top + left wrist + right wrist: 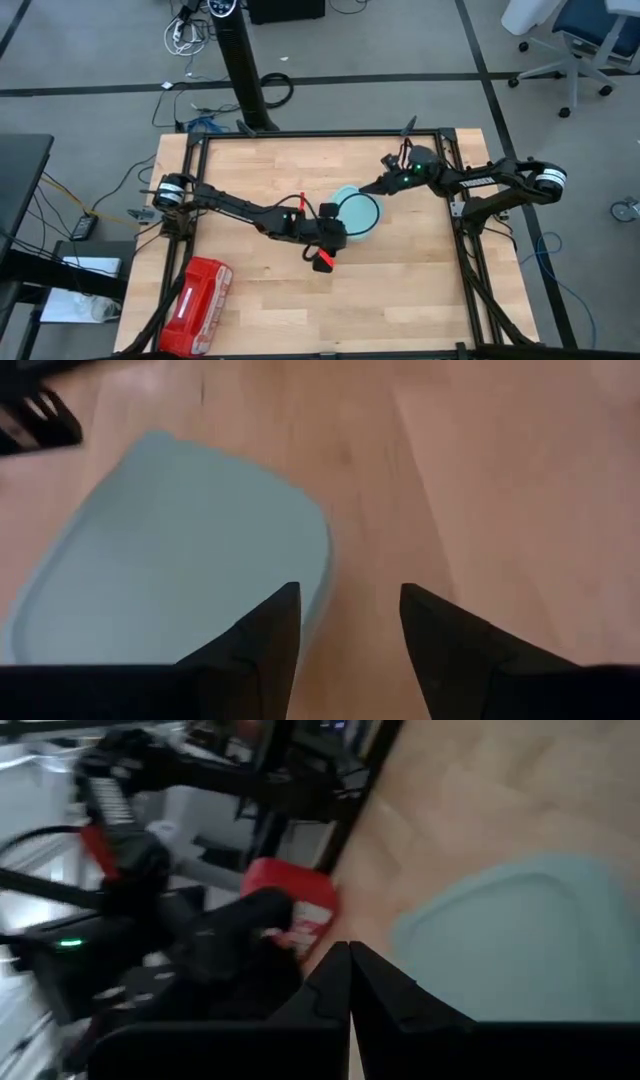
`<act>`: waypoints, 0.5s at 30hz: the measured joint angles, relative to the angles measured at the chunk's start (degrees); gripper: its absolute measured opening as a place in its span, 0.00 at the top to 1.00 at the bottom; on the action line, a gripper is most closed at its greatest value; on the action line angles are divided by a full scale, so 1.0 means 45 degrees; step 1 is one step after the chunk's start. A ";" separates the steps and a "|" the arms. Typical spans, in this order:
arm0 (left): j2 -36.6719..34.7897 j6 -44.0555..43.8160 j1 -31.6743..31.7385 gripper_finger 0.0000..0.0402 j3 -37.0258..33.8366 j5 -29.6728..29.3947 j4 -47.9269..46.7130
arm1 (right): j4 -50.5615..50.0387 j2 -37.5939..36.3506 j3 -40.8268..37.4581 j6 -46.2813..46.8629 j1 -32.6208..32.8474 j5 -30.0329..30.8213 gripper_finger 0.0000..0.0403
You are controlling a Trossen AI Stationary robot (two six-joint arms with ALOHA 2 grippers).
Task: Roll bandage
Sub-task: Close the green tupperware
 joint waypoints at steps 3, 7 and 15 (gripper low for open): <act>0.0000 0.0023 0.0167 0.56 0.0000 0.0575 0.0803 | -0.0527 0.0019 -0.0005 -0.0282 -0.0067 0.0076 0.99; -0.0025 -0.0128 0.0556 0.56 0.0005 0.1771 0.1292 | 0.0966 0.0017 0.0017 0.0582 -0.0225 -0.0943 0.99; -0.0151 -0.1422 0.0960 0.56 0.0010 0.2856 0.2065 | 0.2080 0.0005 0.0034 0.0649 -0.0474 -0.0856 0.99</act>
